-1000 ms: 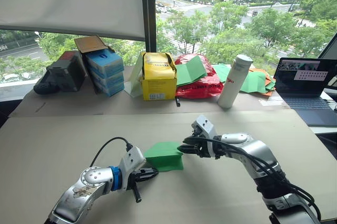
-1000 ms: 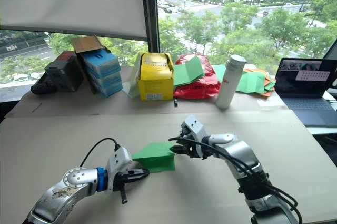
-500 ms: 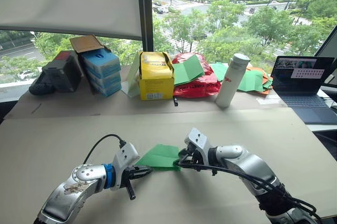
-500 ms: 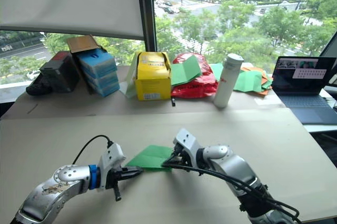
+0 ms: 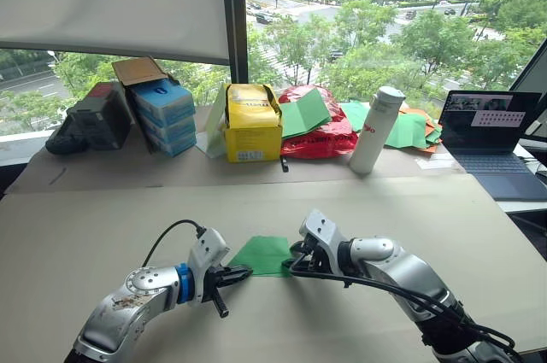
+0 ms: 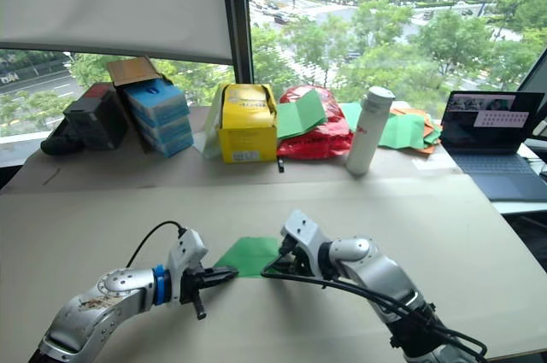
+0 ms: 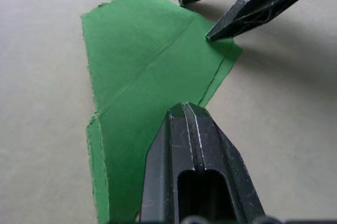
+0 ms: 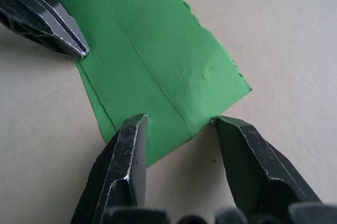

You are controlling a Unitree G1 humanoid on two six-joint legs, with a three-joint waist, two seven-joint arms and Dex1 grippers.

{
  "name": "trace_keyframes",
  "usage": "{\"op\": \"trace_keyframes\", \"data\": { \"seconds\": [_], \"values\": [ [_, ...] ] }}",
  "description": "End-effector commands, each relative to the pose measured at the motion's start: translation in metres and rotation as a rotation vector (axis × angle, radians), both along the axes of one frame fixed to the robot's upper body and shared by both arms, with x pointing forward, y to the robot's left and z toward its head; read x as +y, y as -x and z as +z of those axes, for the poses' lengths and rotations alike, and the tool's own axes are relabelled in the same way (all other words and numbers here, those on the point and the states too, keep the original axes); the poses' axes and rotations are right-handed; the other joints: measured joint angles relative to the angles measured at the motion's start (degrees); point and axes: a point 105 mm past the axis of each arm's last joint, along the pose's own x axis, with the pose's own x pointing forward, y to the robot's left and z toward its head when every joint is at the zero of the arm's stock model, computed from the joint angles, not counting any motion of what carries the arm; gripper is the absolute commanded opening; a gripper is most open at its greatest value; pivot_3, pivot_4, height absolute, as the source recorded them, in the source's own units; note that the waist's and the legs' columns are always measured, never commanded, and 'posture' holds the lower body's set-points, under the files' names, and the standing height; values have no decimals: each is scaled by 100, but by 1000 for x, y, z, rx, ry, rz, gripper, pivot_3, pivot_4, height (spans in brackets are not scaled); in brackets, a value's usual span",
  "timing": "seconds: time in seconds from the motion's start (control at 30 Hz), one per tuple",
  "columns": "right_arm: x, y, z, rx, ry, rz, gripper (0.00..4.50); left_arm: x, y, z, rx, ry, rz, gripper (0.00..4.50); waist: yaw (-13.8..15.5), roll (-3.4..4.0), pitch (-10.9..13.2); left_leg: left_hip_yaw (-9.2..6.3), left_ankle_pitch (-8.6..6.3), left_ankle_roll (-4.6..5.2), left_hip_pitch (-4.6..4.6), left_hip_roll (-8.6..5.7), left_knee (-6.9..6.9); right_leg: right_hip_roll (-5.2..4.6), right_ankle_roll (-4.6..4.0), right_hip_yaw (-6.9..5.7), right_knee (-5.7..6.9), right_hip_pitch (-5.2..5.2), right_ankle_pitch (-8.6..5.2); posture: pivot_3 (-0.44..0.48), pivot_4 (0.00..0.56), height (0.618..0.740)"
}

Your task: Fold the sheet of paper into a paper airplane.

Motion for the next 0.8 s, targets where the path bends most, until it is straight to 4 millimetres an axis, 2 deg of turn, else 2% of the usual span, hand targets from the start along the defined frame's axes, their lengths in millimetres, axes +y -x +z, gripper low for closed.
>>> {"op": "trace_keyframes", "data": {
  "seconds": [0.03,0.17,0.37,0.5,0.63,0.8],
  "values": [
    [1,-6,24,-47,-60,-16,2260,-1,0,3,-34,-9,-14,0,8,0,0,-2,0,0,1,1,0,0,0,0,1,0,0,0,150,740],
    [1,-15,35,-11,-132,-47,2260,0,0,3,-42,-22,-15,0,1,0,0,-2,0,-1,2,2,-1,0,-1,2,4,-2,0,0,150,740],
    [-4,-28,26,48,-136,-71,2260,-1,0,3,-43,-23,-18,0,0,0,0,-2,-1,1,0,1,-1,-4,0,1,2,-1,0,0,150,740],
    [-3,-27,17,126,-155,-37,2260,-2,1,2,-44,-28,-23,0,-7,1,0,-2,-1,1,1,1,-3,-4,0,1,3,-2,0,0,150,740],
    [4,-24,28,190,-283,12,2260,-2,1,2,-47,-32,-21,0,-21,1,0,-2,-1,1,1,2,-3,-4,0,2,3,-1,0,0,150,740],
    [5,-22,30,218,-317,28,2260,-2,2,1,-48,-36,-22,0,-18,1,0,-3,-2,2,1,2,-3,-5,0,2,4,0,1,0,150,740]
  ]
}}
